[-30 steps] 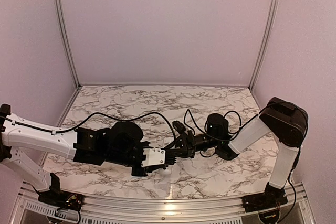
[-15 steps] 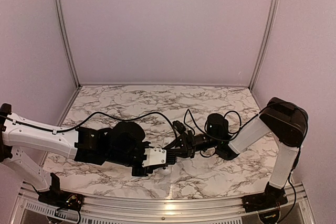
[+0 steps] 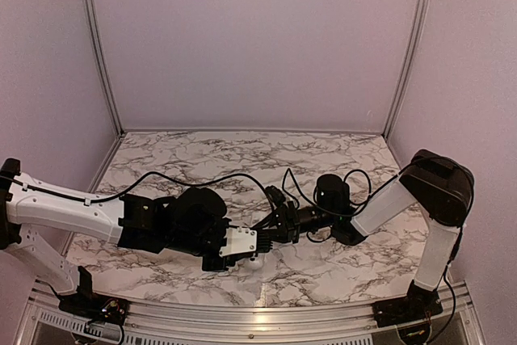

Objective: Load the batteries into the remote control
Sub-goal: Load the battery into the battery compartment.

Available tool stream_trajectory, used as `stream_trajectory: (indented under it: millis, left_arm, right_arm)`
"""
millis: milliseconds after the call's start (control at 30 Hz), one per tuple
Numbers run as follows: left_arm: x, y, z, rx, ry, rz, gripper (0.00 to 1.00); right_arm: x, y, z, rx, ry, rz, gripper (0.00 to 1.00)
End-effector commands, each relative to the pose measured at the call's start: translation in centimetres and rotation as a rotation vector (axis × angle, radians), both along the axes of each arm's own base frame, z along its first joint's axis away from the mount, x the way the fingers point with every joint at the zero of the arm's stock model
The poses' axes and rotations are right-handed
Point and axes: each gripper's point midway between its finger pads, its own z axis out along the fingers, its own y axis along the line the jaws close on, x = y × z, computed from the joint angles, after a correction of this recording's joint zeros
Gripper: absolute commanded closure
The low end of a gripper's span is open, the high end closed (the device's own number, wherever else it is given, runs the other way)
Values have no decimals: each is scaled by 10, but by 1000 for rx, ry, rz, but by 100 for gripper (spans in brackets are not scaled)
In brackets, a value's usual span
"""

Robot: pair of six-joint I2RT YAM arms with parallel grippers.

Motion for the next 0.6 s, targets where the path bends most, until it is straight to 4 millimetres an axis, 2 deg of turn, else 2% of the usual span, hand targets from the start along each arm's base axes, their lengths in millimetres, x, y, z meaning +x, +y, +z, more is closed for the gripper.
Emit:
stream_trajectory:
  millis: [0, 567]
  left_arm:
    - [11, 1, -9, 57, 6, 42, 87]
    - [9, 18, -45, 241, 97, 60, 90]
  right_arm:
    - [-8, 7, 31, 73, -73, 54, 100]
    - [-8, 8, 39, 79, -91, 56, 100]
